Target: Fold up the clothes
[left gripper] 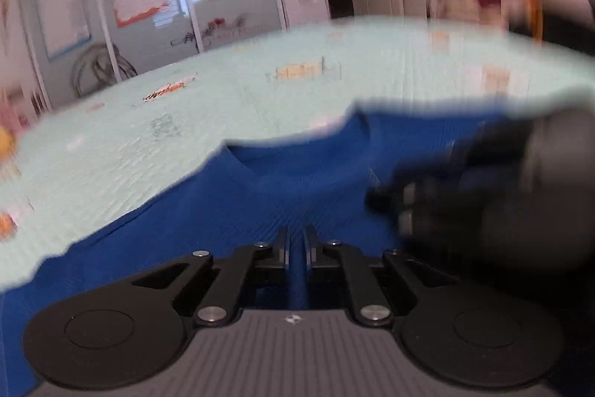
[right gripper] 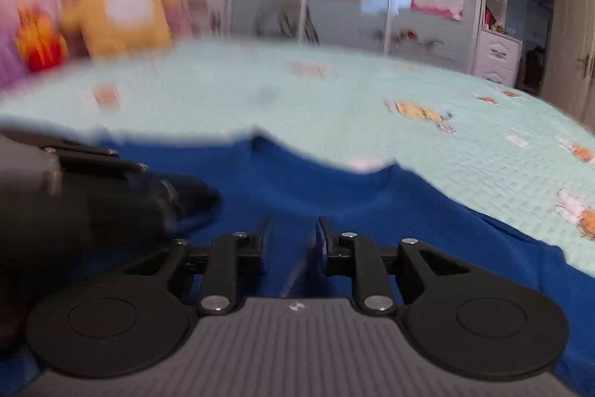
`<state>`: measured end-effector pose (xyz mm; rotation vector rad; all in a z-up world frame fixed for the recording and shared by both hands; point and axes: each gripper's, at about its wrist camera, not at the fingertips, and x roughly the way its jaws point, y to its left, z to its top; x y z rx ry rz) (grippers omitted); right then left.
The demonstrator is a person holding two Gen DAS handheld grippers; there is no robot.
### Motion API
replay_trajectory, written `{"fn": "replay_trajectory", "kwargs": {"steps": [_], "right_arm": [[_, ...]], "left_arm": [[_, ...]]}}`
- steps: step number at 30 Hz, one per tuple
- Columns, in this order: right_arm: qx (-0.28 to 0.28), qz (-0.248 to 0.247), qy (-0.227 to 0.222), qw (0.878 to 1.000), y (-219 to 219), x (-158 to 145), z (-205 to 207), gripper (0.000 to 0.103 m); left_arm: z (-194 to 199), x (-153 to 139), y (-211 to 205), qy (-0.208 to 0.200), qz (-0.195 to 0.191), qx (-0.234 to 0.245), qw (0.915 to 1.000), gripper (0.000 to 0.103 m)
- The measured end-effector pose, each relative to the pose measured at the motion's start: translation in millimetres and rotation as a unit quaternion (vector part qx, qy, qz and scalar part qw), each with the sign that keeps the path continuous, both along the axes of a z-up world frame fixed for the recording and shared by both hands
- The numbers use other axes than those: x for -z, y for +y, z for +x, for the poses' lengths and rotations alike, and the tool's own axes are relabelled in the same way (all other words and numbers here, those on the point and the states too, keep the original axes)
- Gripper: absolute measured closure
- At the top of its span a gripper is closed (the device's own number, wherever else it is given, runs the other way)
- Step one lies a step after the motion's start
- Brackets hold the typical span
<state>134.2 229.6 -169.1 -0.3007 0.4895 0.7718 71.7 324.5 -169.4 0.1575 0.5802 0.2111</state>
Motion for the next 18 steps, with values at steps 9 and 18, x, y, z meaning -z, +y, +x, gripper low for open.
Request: {"fn": "replay_trajectory", "kwargs": {"steps": [9,18], "right_arm": [[0.242,0.127,0.057,0.960,-109.2,-5.9,83.1,0.097],[0.115,0.090,0.096,0.985,-62.7,3.4,59.4,0.089]], "left_arm": [[-24.7,-16.4,87.2,-0.061,-0.047,-0.232,0.9697,0.091],[-8.3,-4.7,56.8,-0.012,0.008,-0.163,0.9866,0.069]]}}
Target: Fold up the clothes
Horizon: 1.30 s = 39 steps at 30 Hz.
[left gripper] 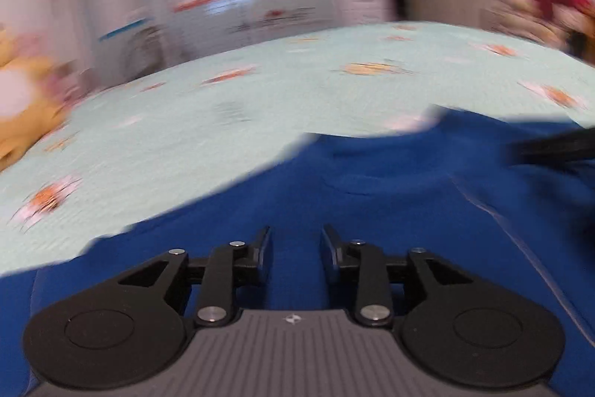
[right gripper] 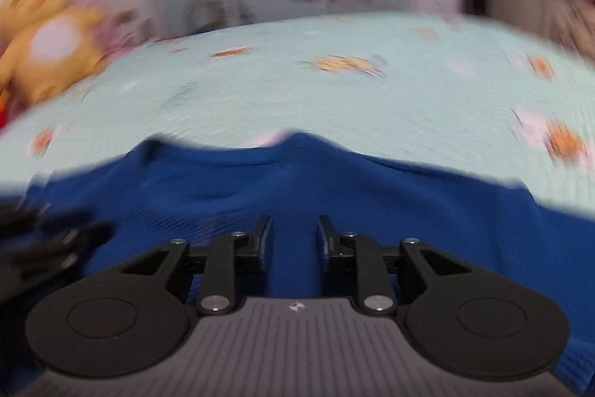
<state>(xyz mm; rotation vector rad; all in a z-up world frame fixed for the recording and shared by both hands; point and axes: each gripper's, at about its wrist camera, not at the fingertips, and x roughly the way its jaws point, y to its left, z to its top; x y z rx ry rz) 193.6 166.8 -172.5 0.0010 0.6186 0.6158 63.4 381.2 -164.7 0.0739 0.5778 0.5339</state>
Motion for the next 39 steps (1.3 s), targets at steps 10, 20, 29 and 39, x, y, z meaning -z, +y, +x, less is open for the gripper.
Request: {"fn": "replay_trajectory", "kwargs": {"steps": [10,20,29,39], "right_arm": [[-0.015,0.013,0.002,1.000,23.4,-10.1,33.3,0.091],[0.051,0.013,-0.027,0.998,0.1,-25.3,49.4,0.094],[0.125,0.035,-0.006,0.991,-16.4,-14.9,70.5,0.096],[0.006,0.033,0.018,0.999,17.8,12.1,21.0,0.074]], "left_arm": [[-16.5,9.0,30.0,-0.019,-0.024,-0.092,0.9953,0.071],[-23.9,7.6,23.3,-0.016,-0.026,-0.094,0.9951,0.070],[-23.7,7.7,23.0,-0.015,-0.024,-0.097,0.9949,0.070],[-34.9,-3.4,2.3,-0.075,-0.029,-0.003,0.9968,0.070]]}}
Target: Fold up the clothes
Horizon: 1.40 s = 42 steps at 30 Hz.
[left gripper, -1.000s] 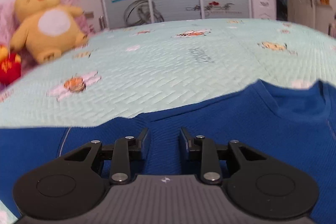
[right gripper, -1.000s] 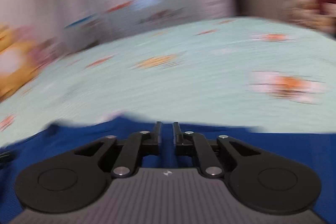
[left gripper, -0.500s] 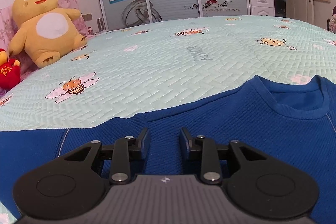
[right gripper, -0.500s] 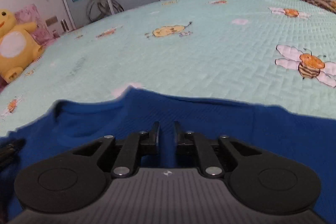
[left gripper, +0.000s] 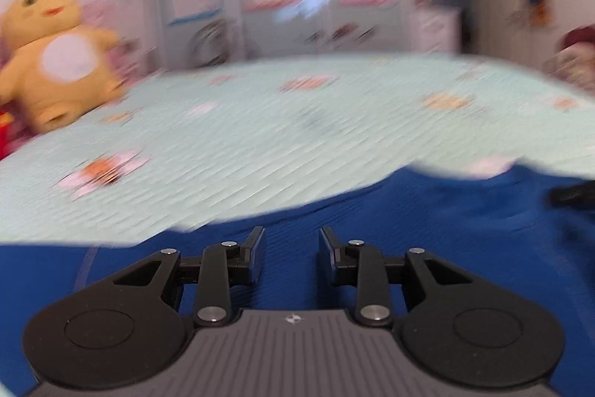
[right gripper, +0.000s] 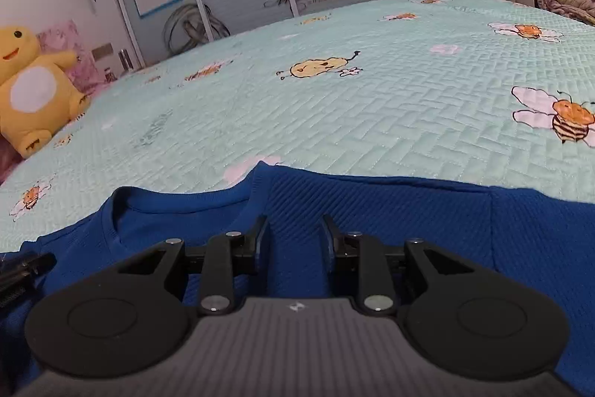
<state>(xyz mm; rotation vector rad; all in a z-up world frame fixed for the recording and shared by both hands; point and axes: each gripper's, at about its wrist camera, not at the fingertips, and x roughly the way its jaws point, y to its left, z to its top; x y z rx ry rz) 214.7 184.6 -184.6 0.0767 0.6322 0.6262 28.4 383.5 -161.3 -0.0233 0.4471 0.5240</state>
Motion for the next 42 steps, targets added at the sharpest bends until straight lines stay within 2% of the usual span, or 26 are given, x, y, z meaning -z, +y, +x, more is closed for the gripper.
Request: {"fn": "replay_trajectory", "kwargs": {"steps": [2,3,4,5,6,7,8,9,11,12,14,16,17,18,20,22,24,25,26,27,30,33,35,37,39,42], "right_arm": [[-0.001,-0.008,-0.009,1.000,3.0,0.4,-1.6,0.072],[-0.002,-0.013,-0.013,1.000,2.5,-1.6,-4.0,0.072],[-0.002,-0.018,-0.017,1.000,1.9,-3.7,-6.4,0.072],[-0.003,-0.019,-0.017,1.000,1.5,-6.4,-7.9,0.071],[-0.004,-0.018,-0.018,1.000,1.0,-9.0,-9.0,0.071],[-0.005,-0.012,-0.014,1.000,-0.3,-10.1,-5.5,0.071],[-0.005,-0.005,-0.011,1.000,-3.7,-11.8,-5.6,0.070],[-0.006,0.001,-0.009,1.000,-5.3,-11.9,-4.3,0.070],[-0.006,0.006,-0.006,1.000,-5.7,-10.7,-2.4,0.070],[-0.007,0.005,-0.007,1.000,-5.2,-10.4,-2.5,0.070],[-0.009,0.005,-0.009,1.000,-4.6,-10.6,-2.9,0.067],[-0.010,0.004,-0.010,1.000,-4.5,-10.9,-3.3,0.066],[-0.010,0.003,-0.011,1.000,-4.6,-11.0,-3.4,0.066],[-0.011,0.002,-0.011,1.000,-4.6,-11.1,-3.7,0.066],[-0.011,0.000,-0.013,1.000,-4.9,-11.5,-6.6,0.065],[-0.012,0.001,-0.013,1.000,-5.8,-11.3,-6.4,0.065],[-0.012,0.003,-0.012,1.000,-7.2,-11.6,-7.0,0.064],[-0.012,0.005,-0.011,1.000,-8.0,-11.8,-7.4,0.064],[-0.013,0.006,-0.011,1.000,-8.3,-11.7,-7.3,0.064],[-0.013,0.007,-0.011,1.000,-8.5,-11.6,-7.3,0.063],[-0.014,0.008,-0.011,1.000,-9.3,-11.4,-7.7,0.062],[-0.015,0.009,-0.010,1.000,-10.4,-11.7,-8.5,0.062],[-0.015,0.010,-0.010,1.000,-10.7,-11.8,-8.8,0.061],[-0.016,0.010,-0.009,1.000,-11.1,-12.0,-9.1,0.061],[-0.016,0.011,-0.009,1.000,-11.7,-12.1,-9.1,0.061],[-0.018,0.015,-0.006,1.000,-12.8,-12.5,-9.7,0.060]], "left_arm": [[-1.8,-3.5,-19.2,-0.023,0.019,0.065,0.9975,0.066],[2.6,-1.1,-29.2,-0.011,0.040,0.093,0.9948,0.059],[13.5,4.6,-26.8,0.026,0.039,0.079,0.9958,0.059],[24.7,10.6,-23.7,0.064,0.036,0.064,0.9953,0.058],[22.3,9.4,-3.0,0.050,-0.009,0.036,0.9980,0.049],[19.0,7.9,18.7,0.034,-0.057,0.007,0.9978,0.051],[12.5,7.4,36.1,0.033,-0.048,-0.066,0.9962,0.060],[5.8,7.0,53.3,0.032,-0.035,-0.141,0.9889,0.084],[-13.4,5.9,80.1,-0.014,-0.107,-0.162,0.9808,0.071],[-23.1,5.3,93.4,-0.038,-0.144,-0.171,0.9739,0.078],[-20.0,2.4,81.3,-0.041,-0.109,-0.169,0.9787,0.081],[-13.6,-3.6,60.4,-0.063,-0.113,-0.066,0.9894,0.081],[-10.4,-6.7,49.9,-0.073,-0.115,-0.013,0.9906,0.080],[-2.5,-6.1,33.6,-0.060,-0.104,0.048,0.9917,0.071],[23.4,8.0,-1.9,0.037,-0.007,0.065,0.9972,0.068],[28.3,10.6,4.9,0.049,-0.013,0.020,0.9985,0.061],[20.3,9.7,32.8,0.043,-0.034,-0.079,0.9954,0.063],[14.6,11.0,48.7,0.042,-0.044,-0.117,0.9913,0.069],[6.9,9.1,61.0,0.023,-0.075,-0.123,0.9894,0.082],[3.4,7.4,64.0,0.017,-0.077,-0.136,0.9875,0.095],[4.5,3.3,57.5,0.038,-0.009,-0.193,0.9805,0.092],[-0.2,-3.7,52.5,-0.002,-0.096,-0.096,0.9907,0.091],[11.8,-1.0,33.3,0.014,-0.137,0.011,0.9904,0.090],[20.3,1.3,-3.2,0.046,-0.074,0.065,0.9940,0.081],[27.2,5.3,-11.7,0.077,0.000,0.036,0.9964,0.075],[19.5,7.4,27.7,0.077,0.000,-0.074,0.9943,0.074]]}}
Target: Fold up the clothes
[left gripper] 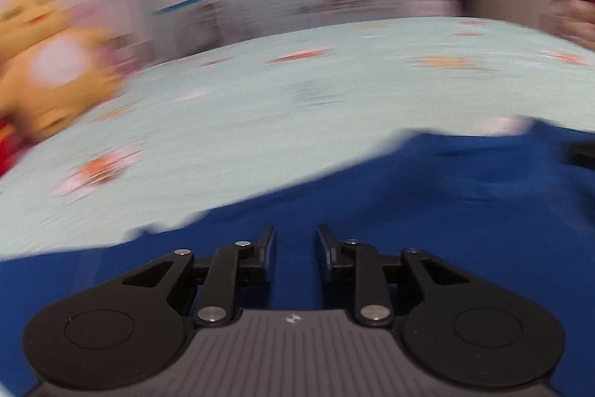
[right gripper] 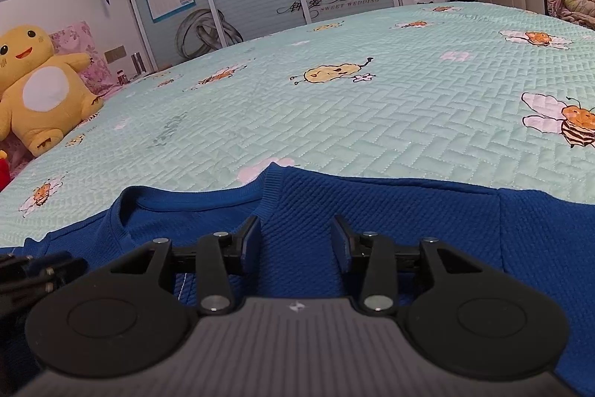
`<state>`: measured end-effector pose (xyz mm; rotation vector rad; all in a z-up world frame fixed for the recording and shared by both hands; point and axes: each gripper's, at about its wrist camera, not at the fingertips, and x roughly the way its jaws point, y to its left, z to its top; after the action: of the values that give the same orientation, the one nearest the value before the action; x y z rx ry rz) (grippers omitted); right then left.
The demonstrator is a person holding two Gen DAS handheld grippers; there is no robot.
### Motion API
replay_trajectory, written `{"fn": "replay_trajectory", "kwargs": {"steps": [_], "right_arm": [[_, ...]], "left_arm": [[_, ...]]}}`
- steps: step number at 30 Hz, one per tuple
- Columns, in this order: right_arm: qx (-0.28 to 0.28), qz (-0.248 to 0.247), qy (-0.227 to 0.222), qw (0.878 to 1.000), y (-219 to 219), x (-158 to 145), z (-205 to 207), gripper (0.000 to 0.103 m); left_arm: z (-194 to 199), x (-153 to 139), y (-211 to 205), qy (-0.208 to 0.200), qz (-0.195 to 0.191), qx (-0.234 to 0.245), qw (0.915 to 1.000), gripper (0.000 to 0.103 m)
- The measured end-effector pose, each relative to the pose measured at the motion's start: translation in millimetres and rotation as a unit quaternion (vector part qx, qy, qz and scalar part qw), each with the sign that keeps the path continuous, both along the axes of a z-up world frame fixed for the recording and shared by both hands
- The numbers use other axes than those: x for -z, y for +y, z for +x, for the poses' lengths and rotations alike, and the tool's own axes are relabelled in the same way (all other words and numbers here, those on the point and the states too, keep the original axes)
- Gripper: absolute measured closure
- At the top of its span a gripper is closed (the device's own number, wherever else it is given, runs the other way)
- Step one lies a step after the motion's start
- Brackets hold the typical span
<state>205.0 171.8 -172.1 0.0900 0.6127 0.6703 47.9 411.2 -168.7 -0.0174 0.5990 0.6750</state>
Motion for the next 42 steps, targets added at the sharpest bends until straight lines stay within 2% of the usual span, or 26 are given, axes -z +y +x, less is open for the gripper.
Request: {"fn": "replay_trajectory", "kwargs": {"steps": [2,3,4,5,6,9,10,12,13,15,16,18,20,21,22,23,24,26,29,31,33,34,36,37,39,42], "right_arm": [[-0.001,0.004,0.001,1.000,-1.1,-0.2,0.0,0.057],[-0.001,0.007,0.002,1.000,-1.7,-0.3,0.0,0.057],[-0.001,0.009,0.003,1.000,-2.5,-0.4,0.0,0.057],[0.004,0.012,-0.001,1.000,-4.2,-1.3,-1.4,0.057],[0.009,0.016,-0.004,1.000,-6.0,-2.3,-2.8,0.057],[-0.018,0.044,-0.034,0.998,-13.5,-11.1,-18.3,0.056],[-0.067,0.053,-0.034,0.996,-11.6,-14.0,-27.1,0.056],[-0.149,0.018,-0.016,0.989,6.4,-12.6,-42.5,0.057],[-0.144,-0.007,-0.013,0.989,11.3,-10.8,-42.4,0.057],[-0.131,-0.055,-0.007,0.990,19.9,-7.3,-41.4,0.058],[-0.094,-0.040,0.005,0.995,6.7,-7.1,-27.2,0.060],[0.025,-0.020,0.013,0.999,-28.2,-6.3,3.0,0.075],[0.176,-0.044,-0.003,0.983,-62.5,-7.6,20.0,0.103],[0.176,-0.029,-0.013,0.984,-66.3,-10.4,14.3,0.103],[0.175,-0.014,-0.023,0.984,-70.1,-13.3,8.7,0.095],[0.171,0.000,-0.035,0.985,-72.7,-16.2,2.4,0.082],[0.135,-0.011,-0.063,0.989,-57.9,-18.7,-13.8,0.078],[0.021,0.000,-0.051,0.998,-32.2,-20.9,-36.5,0.070],[-0.115,0.006,0.005,0.993,-2.1,-15.4,-62.2,0.064],[-0.123,-0.034,0.017,0.992,0.1,-6.7,-65.0,0.067],[-0.080,-0.036,0.014,0.996,-23.7,-8.1,-55.2,0.068],[-0.017,-0.061,-0.009,0.998,-43.1,-8.4,-48.1,0.074],[0.113,-0.100,-0.039,0.988,-82.5,-7.4,-36.4,0.079],[0.123,-0.062,-0.034,0.990,-96.1,-9.6,-41.2,0.085],[0.141,0.014,-0.026,0.990,-121.9,-14.1,-51.6,0.081],[-0.051,0.047,-0.062,0.996,-85.2,-19.7,-102.8,0.073]], "left_arm": [[-4.8,-1.6,18.2,0.000,0.010,-0.065,0.9978,0.080],[-5.1,-2.8,21.1,0.002,0.022,-0.091,0.9956,0.074],[-4.4,-4.5,17.2,-0.004,0.021,-0.081,0.9965,0.074],[-3.6,-6.2,12.9,-0.011,0.019,-0.068,0.9974,0.076],[-8.8,-11.8,12.1,-0.050,-0.025,-0.035,0.9978,0.076],[-17.4,-25.7,3.8,-0.135,-0.125,0.092,0.9787,0.076],[-10.9,-25.7,-2.0,-0.127,-0.132,0.143,0.9726,0.073],[6.0,-8.7,-12.0,-0.062,-0.103,0.147,0.9817,0.068],[14.5,0.1,-16.9,-0.028,-0.088,0.148,0.9847,0.068],[11.8,-1.7,-9.1,-0.030,-0.076,0.114,0.9901,0.068],[10.2,-2.8,-4.9,-0.032,-0.070,0.097,0.9923,0.068],[12.5,3.7,6.7,-0.001,-0.003,-0.002,1.0000,0.065],[-2.1,-1.3,24.4,-0.053,-0.066,-0.015,0.9963,0.068],[-0.6,-2.6,22.3,-0.058,-0.063,-0.017,0.9962,0.070],[1.4,-3.7,19.6,-0.060,-0.057,-0.020,0.9963,0.070],[2.7,-2.0,14.7,-0.051,-0.046,-0.009,0.9976,0.069],[3.9,0.0,9.8,-0.040,-0.034,0.003,0.9986,0.069],[-4.5,2.9,1.6,-0.035,-0.021,0.023,0.9989,0.069],[-12.4,3.5,5.9,-0.043,-0.044,0.032,0.9976,0.065],[-11.2,2.9,8.8,-0.040,-0.044,0.030,0.9978,0.064],[-9.7,4.3,7.8,-0.034,-0.037,0.027,0.9984,0.064],[-9.7,4.0,5.2,-0.032,-0.034,0.027,0.9986,0.064],[-9.1,3.8,2.8,-0.027,-0.028,0.027,0.9989,0.063],[-8.5,4.2,1.0,-0.024,-0.023,0.026,0.9991,0.063],[-6.4,5.2,-0.4,-0.019,-0.014,0.023,0.9994,0.063],[-6.8,5.2,0.8,-0.020,-0.015,0.023,0.9994,0.062]]}}
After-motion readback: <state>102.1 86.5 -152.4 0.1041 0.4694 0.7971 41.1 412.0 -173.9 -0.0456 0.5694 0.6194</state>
